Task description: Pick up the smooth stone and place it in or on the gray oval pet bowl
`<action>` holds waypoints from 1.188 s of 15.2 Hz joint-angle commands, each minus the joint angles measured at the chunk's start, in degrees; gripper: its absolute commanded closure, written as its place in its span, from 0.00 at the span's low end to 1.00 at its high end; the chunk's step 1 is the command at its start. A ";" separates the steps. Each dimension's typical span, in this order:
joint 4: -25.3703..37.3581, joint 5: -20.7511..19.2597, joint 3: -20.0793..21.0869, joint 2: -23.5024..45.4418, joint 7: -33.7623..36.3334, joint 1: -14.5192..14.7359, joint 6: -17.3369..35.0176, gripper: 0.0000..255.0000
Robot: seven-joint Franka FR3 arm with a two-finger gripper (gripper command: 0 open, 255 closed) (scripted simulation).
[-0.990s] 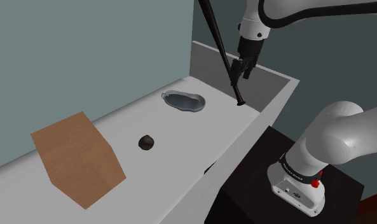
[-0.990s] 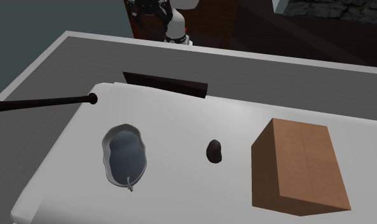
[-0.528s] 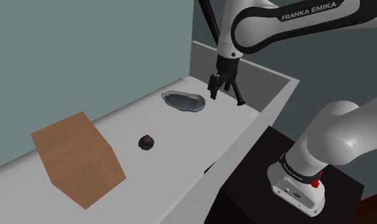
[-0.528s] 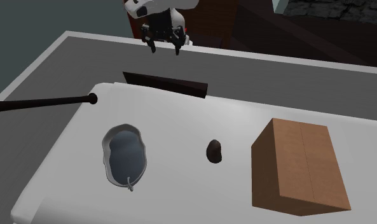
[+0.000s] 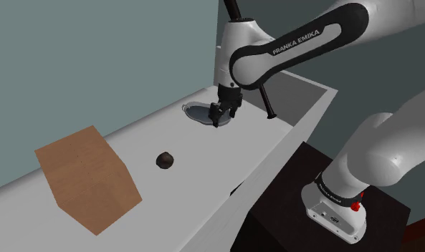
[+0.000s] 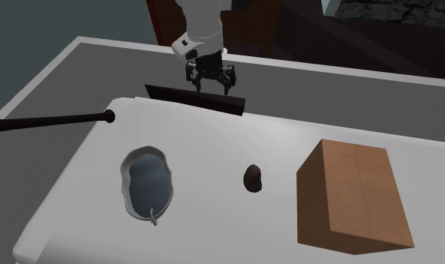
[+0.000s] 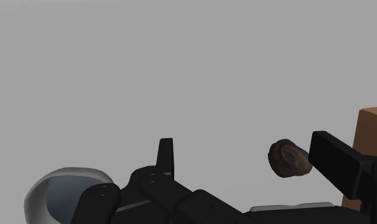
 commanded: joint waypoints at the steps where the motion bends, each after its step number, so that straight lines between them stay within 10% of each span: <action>1: 1.85 -0.65 1.46 4.35 2.28 0.26 3.07 0.00; 18: 27.88 -17.55 1.60 42.52 23.74 9.24 17.08 0.00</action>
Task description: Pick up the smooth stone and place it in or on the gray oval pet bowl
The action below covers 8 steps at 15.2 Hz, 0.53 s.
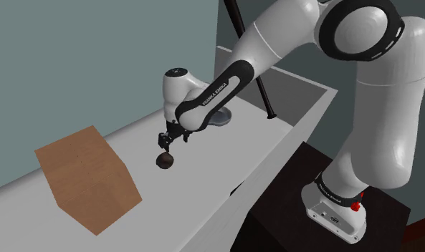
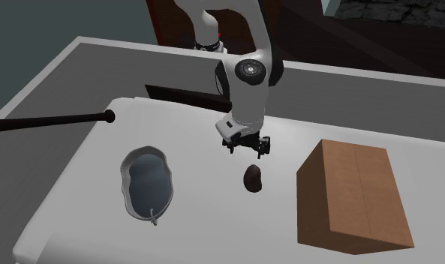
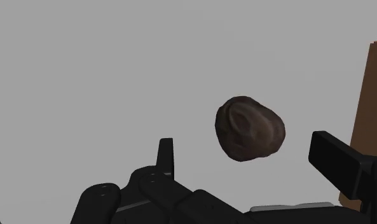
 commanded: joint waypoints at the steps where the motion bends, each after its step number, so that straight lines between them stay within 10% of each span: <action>1: 4.00 -1.43 -0.84 4.02 1.97 1.88 0.27 0.00; 8: 13.00 -3.59 -2.85 13.47 4.52 5.33 1.24 0.00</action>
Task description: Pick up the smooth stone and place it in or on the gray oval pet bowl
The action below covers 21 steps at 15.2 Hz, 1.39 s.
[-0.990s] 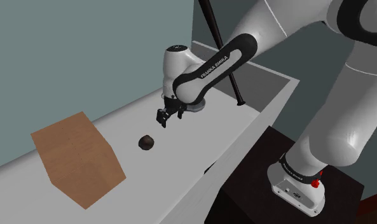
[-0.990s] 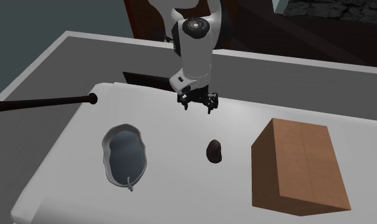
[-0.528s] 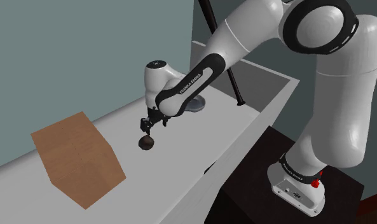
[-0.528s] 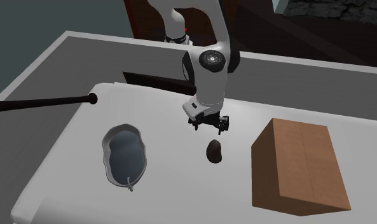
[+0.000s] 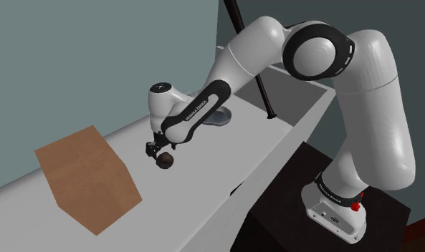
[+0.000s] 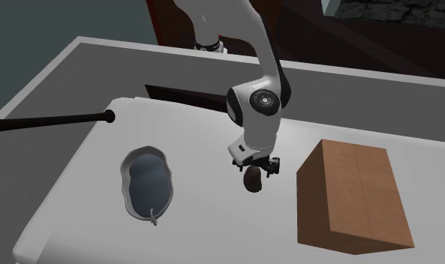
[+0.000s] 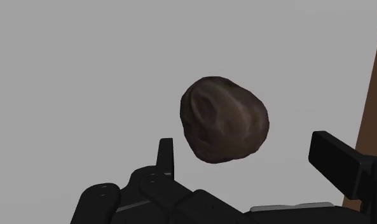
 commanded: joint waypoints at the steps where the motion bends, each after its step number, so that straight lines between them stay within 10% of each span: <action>1: 0.80 -0.34 -0.36 1.52 0.25 0.39 0.76 0.00; 12: 1.85 -0.84 -0.94 3.95 0.57 0.92 2.15 0.00; 13: 1.85 -0.84 -0.94 3.95 0.57 0.92 2.15 1.00; 21: 1.63 -0.86 -0.95 3.87 0.58 0.90 2.29 1.00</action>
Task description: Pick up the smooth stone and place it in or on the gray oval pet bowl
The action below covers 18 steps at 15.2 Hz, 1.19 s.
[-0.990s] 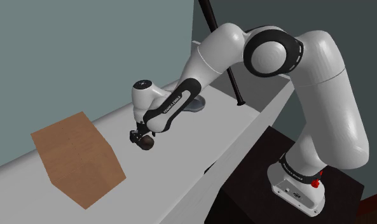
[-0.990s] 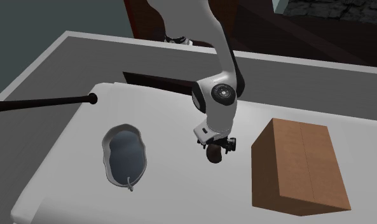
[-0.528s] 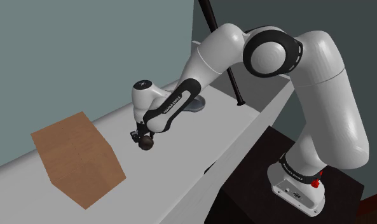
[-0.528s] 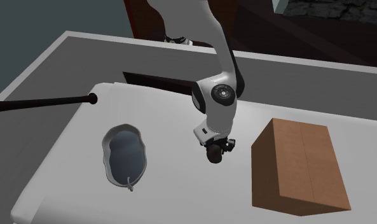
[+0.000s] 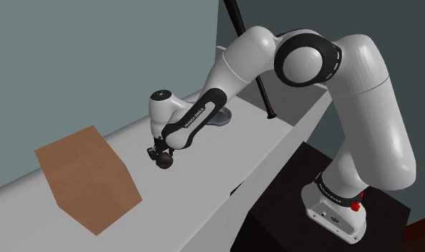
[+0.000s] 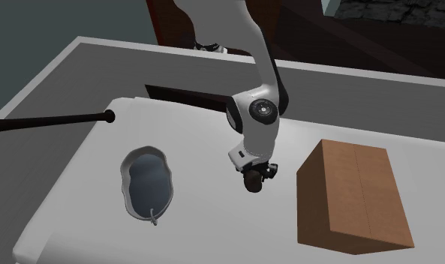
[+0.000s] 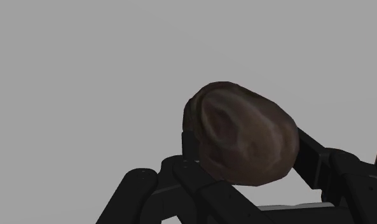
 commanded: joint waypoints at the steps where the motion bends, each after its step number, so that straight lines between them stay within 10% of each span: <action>1: 0.15 0.01 0.02 0.17 0.00 0.06 -0.11 1.00; 18: -1.34 2.67 2.61 -9.66 -1.49 -1.87 -8.42 1.00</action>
